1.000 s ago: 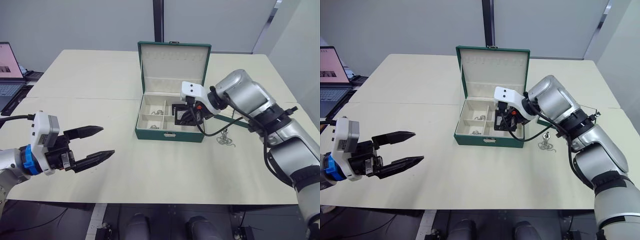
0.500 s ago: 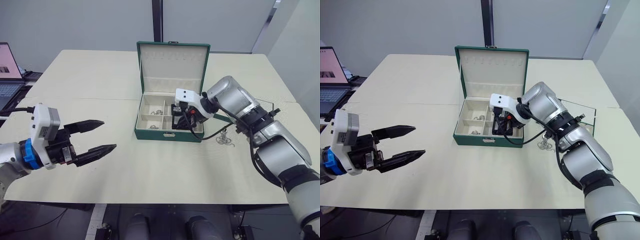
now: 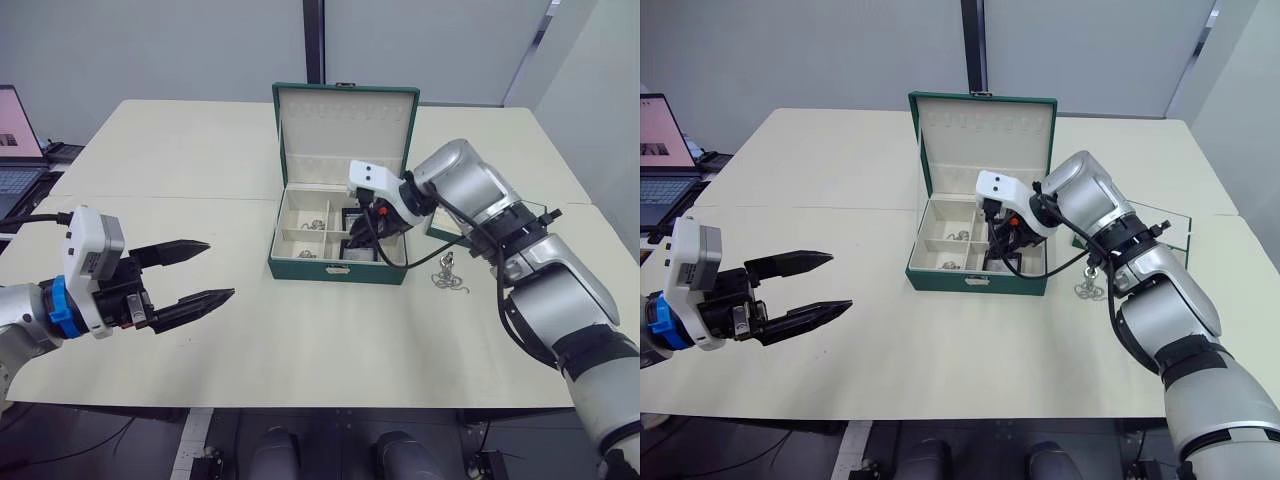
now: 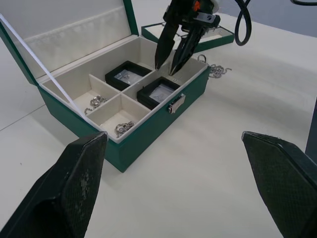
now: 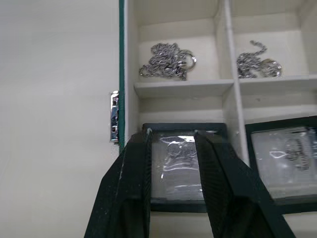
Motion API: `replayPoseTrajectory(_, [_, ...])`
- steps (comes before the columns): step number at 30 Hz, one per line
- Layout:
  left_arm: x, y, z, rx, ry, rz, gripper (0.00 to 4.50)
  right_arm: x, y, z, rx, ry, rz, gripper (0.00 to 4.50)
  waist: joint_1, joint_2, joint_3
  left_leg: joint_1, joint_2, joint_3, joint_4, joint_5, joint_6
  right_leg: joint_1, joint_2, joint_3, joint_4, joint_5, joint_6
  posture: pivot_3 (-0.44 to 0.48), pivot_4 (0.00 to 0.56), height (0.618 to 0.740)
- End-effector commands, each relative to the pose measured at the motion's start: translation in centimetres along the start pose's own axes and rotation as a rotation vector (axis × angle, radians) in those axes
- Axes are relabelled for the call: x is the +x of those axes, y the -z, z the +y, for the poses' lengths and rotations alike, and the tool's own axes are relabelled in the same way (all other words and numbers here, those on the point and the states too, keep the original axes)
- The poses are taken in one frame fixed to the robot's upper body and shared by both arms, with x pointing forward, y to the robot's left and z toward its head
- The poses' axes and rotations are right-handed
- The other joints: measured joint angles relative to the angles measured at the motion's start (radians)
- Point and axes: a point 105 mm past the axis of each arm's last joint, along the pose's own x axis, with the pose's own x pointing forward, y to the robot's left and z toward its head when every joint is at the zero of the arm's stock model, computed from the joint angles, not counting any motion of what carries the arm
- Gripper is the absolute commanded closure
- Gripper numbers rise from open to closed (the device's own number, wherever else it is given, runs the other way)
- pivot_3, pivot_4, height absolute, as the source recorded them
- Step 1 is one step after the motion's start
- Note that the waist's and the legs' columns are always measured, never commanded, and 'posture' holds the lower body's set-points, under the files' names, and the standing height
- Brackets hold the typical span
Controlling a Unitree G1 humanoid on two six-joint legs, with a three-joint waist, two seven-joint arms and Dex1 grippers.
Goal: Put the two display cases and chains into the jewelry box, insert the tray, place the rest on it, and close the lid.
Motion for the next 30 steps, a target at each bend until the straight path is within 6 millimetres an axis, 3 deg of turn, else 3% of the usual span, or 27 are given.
replayPoseTrajectory(1, [-0.3, -0.4, -0.1, 0.030, 0.007, -0.008, 0.00, -2.9, -1.9, -1.4, -0.026, 0.106, -0.066, 3.07, 0.000, 0.000, 0.000, 0.000, 0.000, 0.000, 0.000, 0.000, 0.000, 0.000, 0.000, 0.000, 0.000, 0.000, 0.000, 0.000, 0.150, 0.740])
replayPoseTrajectory(4, [-0.5, -0.1, -0.2, 0.028, 0.008, -0.006, 0.00, -4.9, -2.1, -0.6, -0.020, 0.124, -0.114, 3.07, 0.003, 0.000, 0.000, 0.000, 0.000, 0.000, 0.000, 0.000, 0.000, 0.000, 0.000, 0.000, 0.000, 0.000, 0.000, 0.000, 0.150, 0.740])
replayPoseTrajectory(7, [-0.7, 0.2, -0.5, 0.022, 0.002, -0.007, 0.00, -6.4, -1.0, 1.9, 0.008, 0.119, -0.151, 3.07, 0.008, -0.001, 0.000, -0.001, 0.000, 0.000, -0.001, 0.000, 0.000, 0.000, 0.000, 0.000, -0.001, 0.000, 0.000, 0.000, 0.150, 0.740])
replayPoseTrajectory(17, [-1.7, 2.9, -0.3, -0.071, -0.094, 0.052, 0.00, -7.0, 6.3, 11.9, 0.247, 0.158, -0.293, 3.07, 0.014, -0.002, -0.001, -0.003, -0.001, 0.000, -0.003, 0.000, 0.000, 0.001, 0.000, 0.001, -0.002, 0.000, 0.000, 0.000, 0.150, 0.740])
replayPoseTrajectory(20, [-2.2, 3.7, -0.3, -0.090, -0.107, 0.060, 0.00, -7.1, 8.0, 13.9, 0.313, 0.188, -0.299, 2.24, 0.014, -0.002, -0.001, -0.002, -0.001, 0.000, -0.003, 0.000, 0.000, 0.002, 0.000, 0.001, -0.002, 0.000, 0.000, 0.000, 0.150, 0.740])
replayPoseTrajectory(27, [-3.7, 5.3, -0.1, -0.048, -0.152, 0.047, 0.00, -8.5, 11.2, 16.1, 0.388, 0.379, -0.378, 0.15, 0.017, -0.005, -0.003, -0.001, -0.002, 0.000, -0.003, 0.000, 0.000, 0.001, 0.000, 0.001, -0.003, 0.000, 0.000, 0.000, 0.150, 0.740])
replayPoseTrajectory(30, [-4.4, 5.5, -0.7, -0.066, -0.144, 0.030, 0.00, -8.6, 12.9, 17.8, 0.422, 0.378, -0.328, 0.05, 0.016, -0.007, -0.004, -0.001, -0.001, 0.000, -0.003, 0.000, 0.000, 0.001, 0.000, 0.001, -0.003, 0.000, 0.000, 0.000, 0.150, 0.740])
